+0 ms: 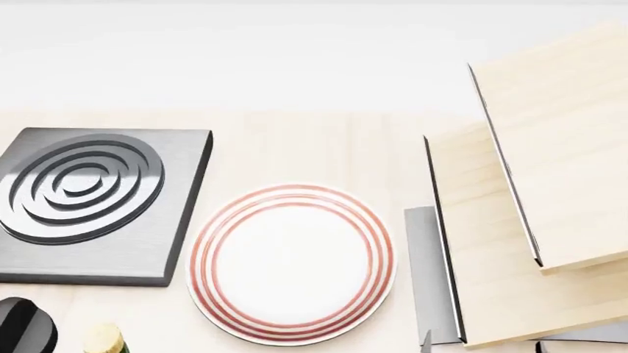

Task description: Pick up the akita bowl and put it on the plate.

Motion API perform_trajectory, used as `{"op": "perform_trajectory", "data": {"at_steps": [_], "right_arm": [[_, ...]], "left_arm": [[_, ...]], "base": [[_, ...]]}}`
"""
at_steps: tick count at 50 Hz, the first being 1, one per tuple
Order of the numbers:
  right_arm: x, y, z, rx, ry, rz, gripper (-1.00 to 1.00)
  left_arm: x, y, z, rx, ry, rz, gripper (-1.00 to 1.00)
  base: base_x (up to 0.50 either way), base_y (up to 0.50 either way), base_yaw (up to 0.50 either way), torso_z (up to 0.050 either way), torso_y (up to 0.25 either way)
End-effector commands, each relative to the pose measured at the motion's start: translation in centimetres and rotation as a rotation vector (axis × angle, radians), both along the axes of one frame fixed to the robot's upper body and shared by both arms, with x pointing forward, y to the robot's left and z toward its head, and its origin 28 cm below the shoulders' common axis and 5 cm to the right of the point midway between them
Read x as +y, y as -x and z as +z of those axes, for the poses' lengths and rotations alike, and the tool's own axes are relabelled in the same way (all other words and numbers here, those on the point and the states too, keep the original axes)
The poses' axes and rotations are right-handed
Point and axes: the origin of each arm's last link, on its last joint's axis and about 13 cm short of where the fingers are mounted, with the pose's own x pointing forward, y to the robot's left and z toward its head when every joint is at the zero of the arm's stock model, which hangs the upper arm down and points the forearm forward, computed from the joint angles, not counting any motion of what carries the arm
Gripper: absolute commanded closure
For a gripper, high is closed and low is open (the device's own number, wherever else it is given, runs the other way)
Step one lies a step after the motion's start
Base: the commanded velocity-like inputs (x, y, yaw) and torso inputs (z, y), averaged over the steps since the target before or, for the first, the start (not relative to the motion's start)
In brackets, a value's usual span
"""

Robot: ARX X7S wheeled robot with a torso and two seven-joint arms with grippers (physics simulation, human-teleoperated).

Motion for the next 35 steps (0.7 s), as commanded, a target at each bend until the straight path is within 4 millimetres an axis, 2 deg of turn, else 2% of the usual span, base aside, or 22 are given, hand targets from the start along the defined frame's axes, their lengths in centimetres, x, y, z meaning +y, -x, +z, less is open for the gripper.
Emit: {"op": "perform_trajectory", "data": {"at_steps": [1, 10, 18, 20, 35], "right_arm": [[0.1, -0.1, -0.1, 0.005, 0.004, -0.001, -1.0], [0.1, 0.0, -0.1, 0.006, 0.004, -0.001, -1.0], [0.2, -0.1, -0.2, 0.01, 0.005, 0.004, -1.0], [0.2, -0.2, -0.3, 0.012, 0.007, 0.005, -1.0], [0.2, -0.3, -0.4, 0.02, 0.006, 0.004, -1.0]], "left_arm": [[1.1, 0.9, 0.8, 0.019, -0.035, 0.077, -1.0], [2.2, 1.3, 1.5, 0.047, -0.061, 0.134, -1.0], [3.1, 0.9, 1.6, 0.142, -0.06, 0.144, -1.0], [3.3, 0.9, 1.3, 0.206, -0.067, 0.146, -1.0], [3.8, 0.5, 0.2, 0.306, -0.034, 0.121, -1.0]], "base": [[0.0, 0.0, 0.0, 0.0, 0.0], [0.0, 0.0, 0.0, 0.0, 0.0], [0.0, 0.0, 0.0, 0.0, 0.0], [0.0, 0.0, 0.0, 0.0, 0.0], [0.0, 0.0, 0.0, 0.0, 0.0]]}}
